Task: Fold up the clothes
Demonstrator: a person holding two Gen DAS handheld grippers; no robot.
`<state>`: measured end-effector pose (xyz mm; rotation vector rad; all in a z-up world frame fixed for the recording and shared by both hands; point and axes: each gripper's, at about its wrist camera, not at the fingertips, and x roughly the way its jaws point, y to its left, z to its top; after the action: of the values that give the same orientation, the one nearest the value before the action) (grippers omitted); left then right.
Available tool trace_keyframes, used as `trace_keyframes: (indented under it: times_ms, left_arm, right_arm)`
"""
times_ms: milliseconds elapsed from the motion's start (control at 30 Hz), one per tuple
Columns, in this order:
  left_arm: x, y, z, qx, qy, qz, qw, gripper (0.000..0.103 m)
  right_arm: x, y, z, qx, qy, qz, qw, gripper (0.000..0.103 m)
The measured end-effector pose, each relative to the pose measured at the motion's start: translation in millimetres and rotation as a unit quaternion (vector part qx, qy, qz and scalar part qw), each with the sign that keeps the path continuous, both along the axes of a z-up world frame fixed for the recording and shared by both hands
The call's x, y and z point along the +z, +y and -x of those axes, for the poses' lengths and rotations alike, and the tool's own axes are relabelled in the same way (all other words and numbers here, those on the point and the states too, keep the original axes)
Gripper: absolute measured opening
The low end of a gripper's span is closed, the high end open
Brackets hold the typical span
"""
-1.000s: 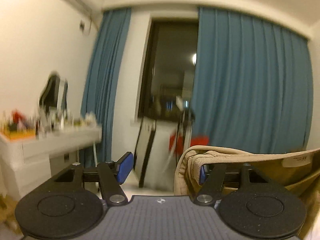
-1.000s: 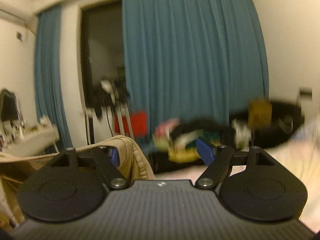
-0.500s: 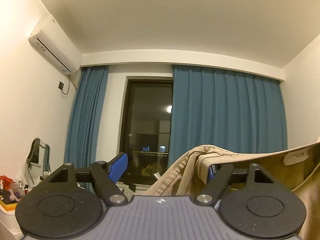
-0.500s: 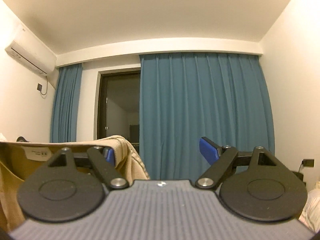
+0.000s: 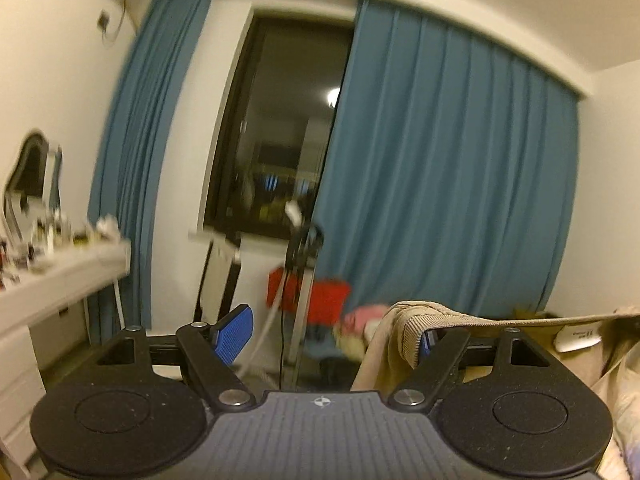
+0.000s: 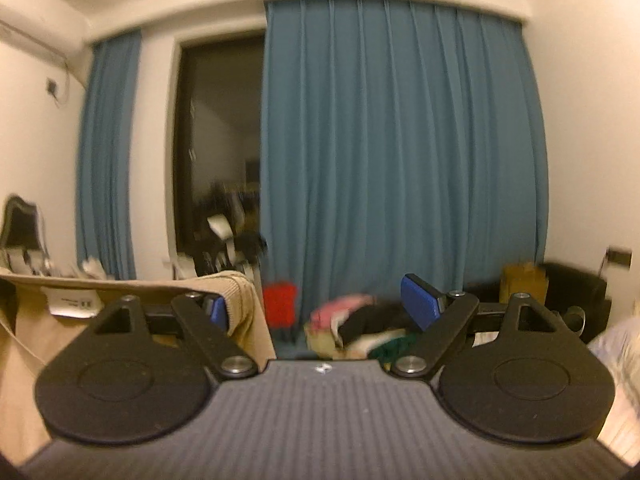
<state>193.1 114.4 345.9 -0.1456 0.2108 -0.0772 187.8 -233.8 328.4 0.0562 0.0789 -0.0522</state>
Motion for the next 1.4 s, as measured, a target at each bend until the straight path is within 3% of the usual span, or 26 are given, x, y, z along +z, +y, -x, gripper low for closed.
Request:
trace_keyframes:
  times_ms: [200,267,400,533,600,700,767,833,933,1100,1267,1400]
  left_arm:
    - [-99,-13,-154,0.030,0.016,-0.012,0.9994,0.081]
    - [-136,-15,-223,0.039,0.027,-0.008,0.9988,0.081]
    - [-227,-20,-337,0.039,0.092,0.000,0.9950,0.081]
    - [-328,-20,-404,0.030,0.190,-0.015,0.9811,0.081]
    - [-364,-17,-427,0.019,0.234,-0.017,0.9719,0.080]
    - [-397,-15,-448,-0.004,0.295,-0.032,0.9549,0.083]
    - [-410,-14,-461,-0.024,0.334,-0.039,0.9414,0.088]
    - [-408,-15,-454,-0.028,0.342,-0.059,0.9374,0.089]
    - [-392,-16,-435,-0.029,0.330,-0.078,0.9403,0.102]
    - [-345,-25,-370,-0.023,0.289,-0.089,0.9531,0.102]
    - [-290,-29,-259,-0.013,0.225,-0.084,0.9707,0.102]
    - [-259,-25,-170,-0.010,0.184,-0.089,0.9788,0.102]
  right_arm:
    - [-88,-2,-152,-0.028,0.052,-0.002,0.998,0.085]
    - [-121,-3,-200,-0.040,0.067,-0.004,0.997,0.085]
    - [-198,-5,-296,-0.060,0.116,-0.017,0.991,0.085]
    - [-286,-11,-364,-0.059,0.195,-0.040,0.978,0.085]
    - [-322,-13,-385,-0.049,0.236,-0.047,0.969,0.085]
    - [-360,-9,-406,-0.023,0.300,-0.042,0.953,0.085]
    - [-368,-1,-413,-0.003,0.331,-0.025,0.943,0.084]
    - [-369,6,-416,0.029,0.357,-0.011,0.933,0.085]
    - [-357,17,-406,0.059,0.361,-0.008,0.931,0.085]
    - [-316,31,-352,0.063,0.322,-0.021,0.944,0.085]
    - [-275,41,-270,0.064,0.266,-0.020,0.962,0.085]
    - [-242,43,-190,0.074,0.224,-0.023,0.972,0.085]
